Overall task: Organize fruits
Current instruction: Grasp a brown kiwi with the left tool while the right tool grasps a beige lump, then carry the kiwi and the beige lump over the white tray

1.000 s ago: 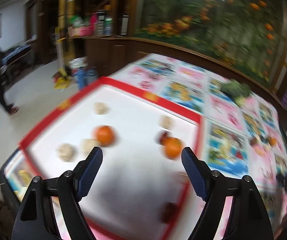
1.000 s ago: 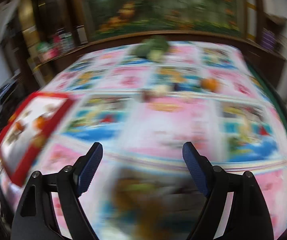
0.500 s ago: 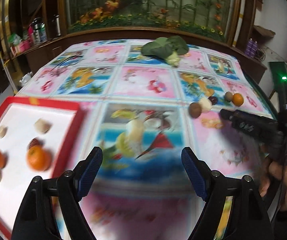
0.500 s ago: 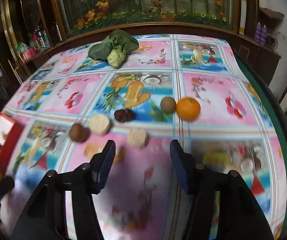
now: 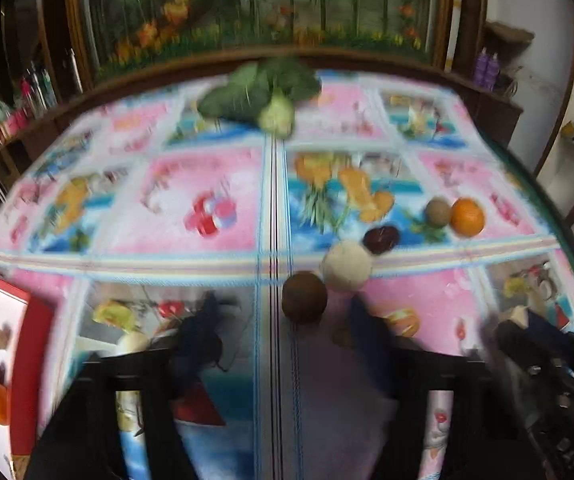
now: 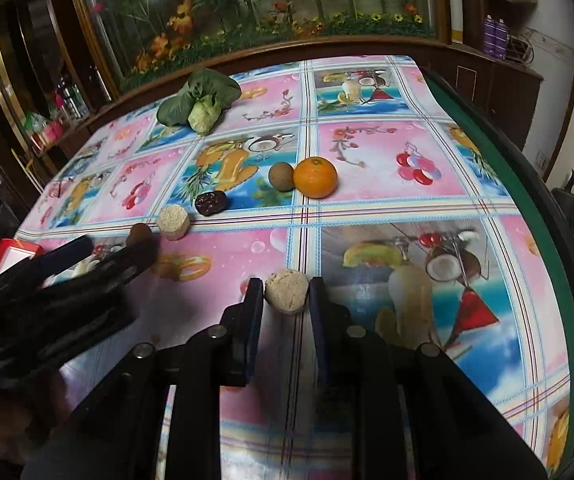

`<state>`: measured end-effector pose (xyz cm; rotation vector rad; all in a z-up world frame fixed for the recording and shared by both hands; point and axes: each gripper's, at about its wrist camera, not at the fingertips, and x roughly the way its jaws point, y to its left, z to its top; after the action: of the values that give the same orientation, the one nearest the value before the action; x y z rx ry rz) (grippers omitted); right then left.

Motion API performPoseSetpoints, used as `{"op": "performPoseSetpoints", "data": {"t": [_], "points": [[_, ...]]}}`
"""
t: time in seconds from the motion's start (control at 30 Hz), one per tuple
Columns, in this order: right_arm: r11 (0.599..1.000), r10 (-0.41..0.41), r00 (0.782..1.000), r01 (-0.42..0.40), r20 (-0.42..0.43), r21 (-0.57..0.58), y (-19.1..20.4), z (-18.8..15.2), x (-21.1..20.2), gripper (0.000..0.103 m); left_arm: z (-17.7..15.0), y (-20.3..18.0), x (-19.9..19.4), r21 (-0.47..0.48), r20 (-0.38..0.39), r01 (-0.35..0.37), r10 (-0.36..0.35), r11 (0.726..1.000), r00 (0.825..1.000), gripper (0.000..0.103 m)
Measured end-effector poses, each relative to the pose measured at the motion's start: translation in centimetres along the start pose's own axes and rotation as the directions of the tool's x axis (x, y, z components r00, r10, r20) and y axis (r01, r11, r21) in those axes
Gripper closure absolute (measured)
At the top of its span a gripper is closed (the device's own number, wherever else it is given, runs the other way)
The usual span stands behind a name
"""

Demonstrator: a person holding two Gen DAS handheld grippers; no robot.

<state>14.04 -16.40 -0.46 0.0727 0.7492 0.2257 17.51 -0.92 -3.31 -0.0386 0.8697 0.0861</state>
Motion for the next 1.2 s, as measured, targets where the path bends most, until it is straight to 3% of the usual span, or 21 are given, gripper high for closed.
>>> {"op": "performPoseSetpoints", "data": {"t": [0.03,0.07,0.3,0.6,0.9,1.2], "points": [[1.0,0.004,1.0,-0.004,0.007,0.005,-0.1,0.0,-0.1,0.078,0.1,0.1,-0.1,-0.002,0.006,-0.002,0.002,1.0,1.0,0.076],[1.0,0.011,1.0,-0.011,0.014,0.007,-0.1,0.0,-0.1,0.079,0.0,0.1,-0.1,0.014,0.007,-0.012,0.012,1.0,1.0,0.081],[1.0,0.029,0.999,-0.029,0.021,0.0,0.0,-0.1,-0.3,0.079,-2.7,2.6,-2.4,-0.01,-0.007,-0.008,0.008,1.0,1.0,0.082],[0.999,0.012,1.0,-0.012,0.008,-0.032,1.0,-0.4,-0.6,0.079,-6.4,5.4,-8.5,-0.029,0.02,0.023,-0.022,0.999,1.0,0.082],[0.996,0.006,1.0,-0.005,0.009,-0.091,2.5,-2.4,-4.5,0.078,-8.6,6.9,-11.1,-0.042,0.022,0.039,-0.038,0.998,0.999,0.082],[0.993,0.05,0.998,-0.045,0.043,-0.107,4.9,-5.0,-7.7,0.078,-9.8,8.0,-12.3,-0.06,0.028,0.037,-0.036,0.997,0.999,0.082]]}}
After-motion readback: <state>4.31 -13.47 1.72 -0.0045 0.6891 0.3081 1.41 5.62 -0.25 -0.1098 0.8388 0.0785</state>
